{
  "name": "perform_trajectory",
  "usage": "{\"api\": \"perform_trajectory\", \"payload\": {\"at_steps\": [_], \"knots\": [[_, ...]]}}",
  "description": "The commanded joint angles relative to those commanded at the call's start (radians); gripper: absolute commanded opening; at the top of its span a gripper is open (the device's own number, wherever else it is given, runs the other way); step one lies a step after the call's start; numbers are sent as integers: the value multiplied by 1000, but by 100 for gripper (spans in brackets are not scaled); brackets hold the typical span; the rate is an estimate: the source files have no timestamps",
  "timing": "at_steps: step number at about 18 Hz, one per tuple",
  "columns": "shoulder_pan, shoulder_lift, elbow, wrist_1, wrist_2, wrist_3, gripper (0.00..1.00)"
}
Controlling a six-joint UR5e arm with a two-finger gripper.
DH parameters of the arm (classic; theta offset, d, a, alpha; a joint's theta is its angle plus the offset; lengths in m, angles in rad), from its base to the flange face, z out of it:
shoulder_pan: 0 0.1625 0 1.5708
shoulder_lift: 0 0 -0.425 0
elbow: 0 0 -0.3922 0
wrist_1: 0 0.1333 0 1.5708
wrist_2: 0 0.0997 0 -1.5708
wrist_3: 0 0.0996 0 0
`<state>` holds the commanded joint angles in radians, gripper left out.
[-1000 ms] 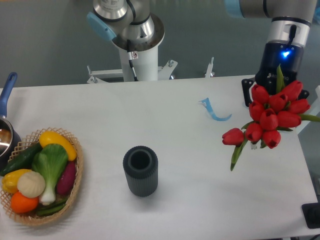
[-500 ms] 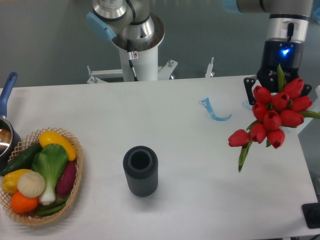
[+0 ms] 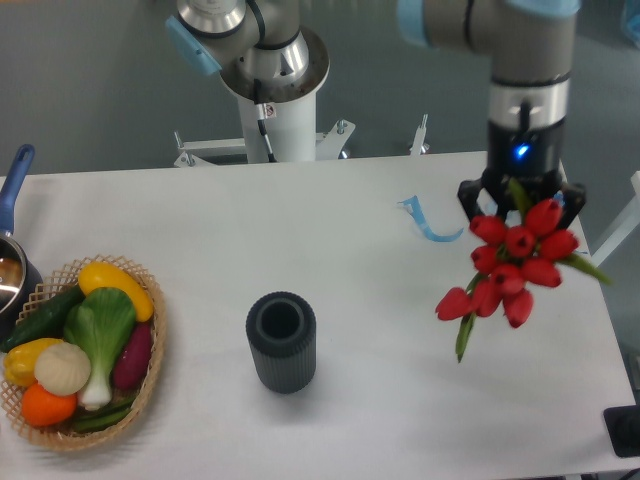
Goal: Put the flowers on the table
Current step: 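Carry the tulips toward the table and lower them onto it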
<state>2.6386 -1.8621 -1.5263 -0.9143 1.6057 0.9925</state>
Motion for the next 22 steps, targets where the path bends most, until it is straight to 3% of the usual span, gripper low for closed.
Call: {"api": "perform_trajectory", "payload": {"at_steps": [7,15,22], "knots": [[-46,-100,-2,2,121,-2,35],[-61,-256,12,14,125,-2,35],[-61,-292,14,26,120,0,37]]}}
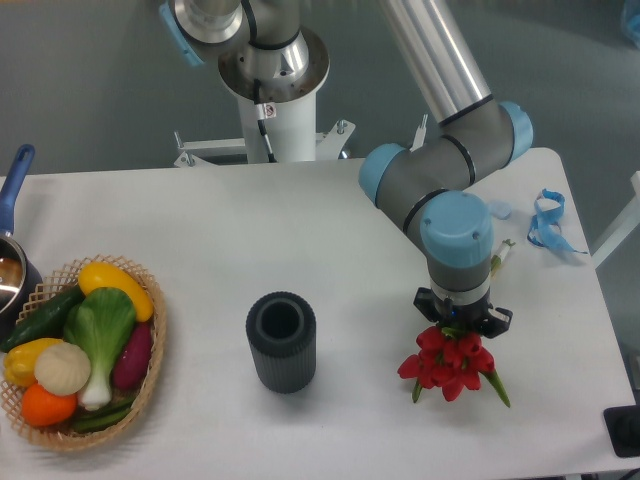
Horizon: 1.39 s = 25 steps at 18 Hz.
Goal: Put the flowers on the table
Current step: 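Carry the tulips toward the table and lower them onto it, then open the gripper to release the tulips on the table, then raise the open gripper up away from the tulips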
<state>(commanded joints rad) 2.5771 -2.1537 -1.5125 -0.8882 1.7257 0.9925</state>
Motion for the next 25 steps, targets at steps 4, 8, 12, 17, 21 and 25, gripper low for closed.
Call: {"api": "perform_trajectory", "payload": {"at_steps": [4,8,12,17,21,25], "knots": [[0,-8,1,2,0,2,72],[0,8,3,5,3,0,100],[2,58,-6,8,2,2,100],[14,146,72,-5,3,3,100],[78,202,115,-141,-6,182,100],[164,270,117,-244,-56,426,100]]}}
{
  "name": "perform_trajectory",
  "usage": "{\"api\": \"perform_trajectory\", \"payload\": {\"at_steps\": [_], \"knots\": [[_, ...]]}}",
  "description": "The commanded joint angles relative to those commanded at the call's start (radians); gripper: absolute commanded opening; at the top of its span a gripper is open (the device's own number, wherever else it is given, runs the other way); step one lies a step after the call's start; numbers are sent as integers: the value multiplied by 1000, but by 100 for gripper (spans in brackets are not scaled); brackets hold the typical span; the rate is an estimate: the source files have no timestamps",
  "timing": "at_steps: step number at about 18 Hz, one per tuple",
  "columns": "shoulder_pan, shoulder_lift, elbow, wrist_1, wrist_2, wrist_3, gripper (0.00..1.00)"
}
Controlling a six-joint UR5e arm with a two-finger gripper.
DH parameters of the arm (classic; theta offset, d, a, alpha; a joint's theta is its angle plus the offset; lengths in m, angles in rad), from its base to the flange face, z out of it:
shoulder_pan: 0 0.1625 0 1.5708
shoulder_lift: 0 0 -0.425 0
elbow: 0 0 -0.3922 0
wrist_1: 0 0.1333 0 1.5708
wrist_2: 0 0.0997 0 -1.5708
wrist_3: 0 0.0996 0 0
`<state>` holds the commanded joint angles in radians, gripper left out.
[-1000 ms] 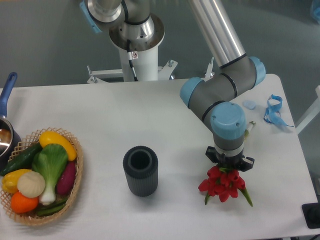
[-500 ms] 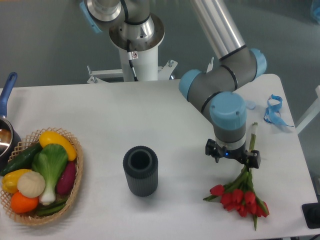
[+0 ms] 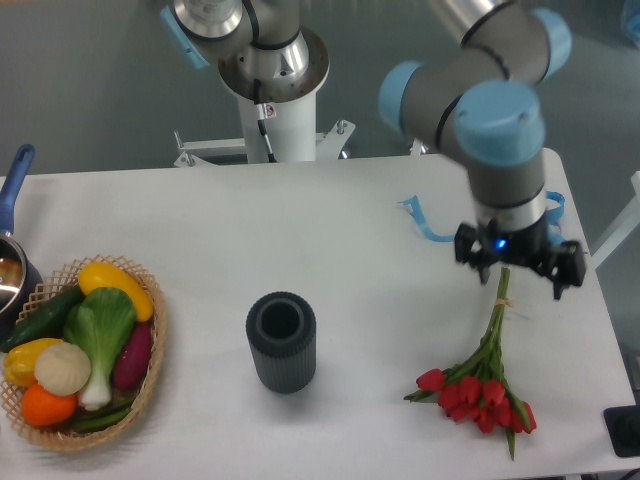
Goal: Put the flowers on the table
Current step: 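Raise the open gripper up away from the tulips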
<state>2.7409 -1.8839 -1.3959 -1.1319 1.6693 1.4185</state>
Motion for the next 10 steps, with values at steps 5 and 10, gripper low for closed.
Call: {"api": "perform_trajectory", "payload": {"at_steps": [5,10], "knots": [[135,75,3,-146,-114,205,100],[204,101,-20,-175,-215,303,100]]}}
